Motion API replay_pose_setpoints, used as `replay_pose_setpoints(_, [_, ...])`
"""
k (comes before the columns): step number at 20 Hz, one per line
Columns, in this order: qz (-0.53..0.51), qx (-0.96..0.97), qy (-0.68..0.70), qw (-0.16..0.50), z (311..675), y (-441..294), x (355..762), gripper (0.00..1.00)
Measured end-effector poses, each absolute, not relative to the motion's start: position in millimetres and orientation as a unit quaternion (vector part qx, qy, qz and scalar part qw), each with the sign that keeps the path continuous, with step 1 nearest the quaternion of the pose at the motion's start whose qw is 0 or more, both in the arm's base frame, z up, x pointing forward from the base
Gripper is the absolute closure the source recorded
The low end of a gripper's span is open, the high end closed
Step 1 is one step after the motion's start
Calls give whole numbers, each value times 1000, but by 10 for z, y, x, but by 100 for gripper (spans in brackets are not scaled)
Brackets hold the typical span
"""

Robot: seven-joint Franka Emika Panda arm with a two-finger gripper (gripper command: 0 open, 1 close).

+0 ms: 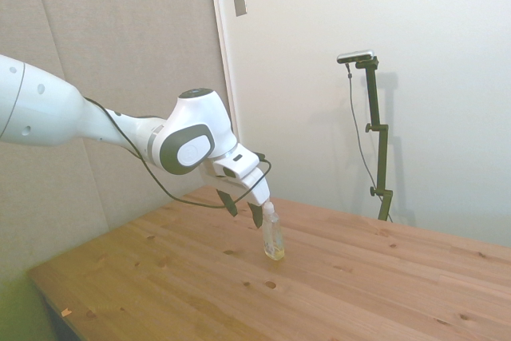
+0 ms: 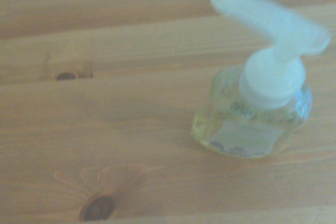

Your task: Stand the sanitizer

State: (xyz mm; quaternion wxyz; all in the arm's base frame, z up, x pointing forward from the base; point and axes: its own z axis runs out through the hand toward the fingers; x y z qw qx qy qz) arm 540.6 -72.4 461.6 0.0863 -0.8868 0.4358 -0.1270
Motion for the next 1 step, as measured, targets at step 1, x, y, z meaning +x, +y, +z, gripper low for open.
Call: replay_pose_setpoints(1, [-121, -889, 433, 86, 4574, -687, 5347, 0])
